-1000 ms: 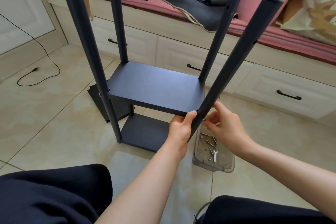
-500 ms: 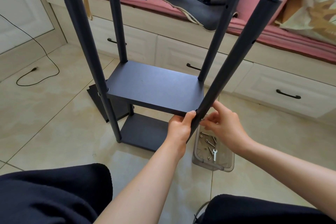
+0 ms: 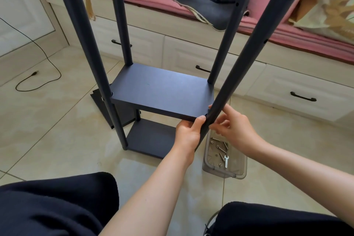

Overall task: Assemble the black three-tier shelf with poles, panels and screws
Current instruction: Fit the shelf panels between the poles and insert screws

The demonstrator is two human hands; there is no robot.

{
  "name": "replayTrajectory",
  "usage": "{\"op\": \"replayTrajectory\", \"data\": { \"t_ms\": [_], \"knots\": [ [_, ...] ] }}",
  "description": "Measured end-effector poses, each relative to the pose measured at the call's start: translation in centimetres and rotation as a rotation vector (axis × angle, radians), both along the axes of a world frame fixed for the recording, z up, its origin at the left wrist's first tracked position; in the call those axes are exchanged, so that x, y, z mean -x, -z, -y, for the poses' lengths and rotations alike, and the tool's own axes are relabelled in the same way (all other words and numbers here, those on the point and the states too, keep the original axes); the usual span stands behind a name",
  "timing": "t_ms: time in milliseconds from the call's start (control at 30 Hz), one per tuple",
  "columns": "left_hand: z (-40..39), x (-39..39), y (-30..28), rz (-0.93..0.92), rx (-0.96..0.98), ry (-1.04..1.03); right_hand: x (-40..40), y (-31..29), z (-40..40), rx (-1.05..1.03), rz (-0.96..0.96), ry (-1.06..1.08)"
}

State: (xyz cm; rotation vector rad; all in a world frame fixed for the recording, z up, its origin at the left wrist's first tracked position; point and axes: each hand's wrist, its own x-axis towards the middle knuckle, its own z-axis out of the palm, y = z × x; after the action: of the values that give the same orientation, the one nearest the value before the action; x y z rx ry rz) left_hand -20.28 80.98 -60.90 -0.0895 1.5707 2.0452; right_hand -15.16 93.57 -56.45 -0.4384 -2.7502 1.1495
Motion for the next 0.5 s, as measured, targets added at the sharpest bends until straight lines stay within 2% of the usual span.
{"op": "replayTrajectory", "data": {
  "t_ms": [367,433,500],
  "knots": [
    [0.0,0.0,0.4,-0.053,0.064,-0.032,0.4,-0.8,-0.6,0.012,0.107,-0.057],
    [0.3,-0.3,0.0,-0.073,0.113,-0.045,0.6,-1.3,-0.7,-0.006,0.128,-0.084],
    [0.8,-0.6,-0.3,-0.168,0.273,-0.050,0.7,-1.7,-0.8,-0.028,0.150,-0.107]
  ]
}}
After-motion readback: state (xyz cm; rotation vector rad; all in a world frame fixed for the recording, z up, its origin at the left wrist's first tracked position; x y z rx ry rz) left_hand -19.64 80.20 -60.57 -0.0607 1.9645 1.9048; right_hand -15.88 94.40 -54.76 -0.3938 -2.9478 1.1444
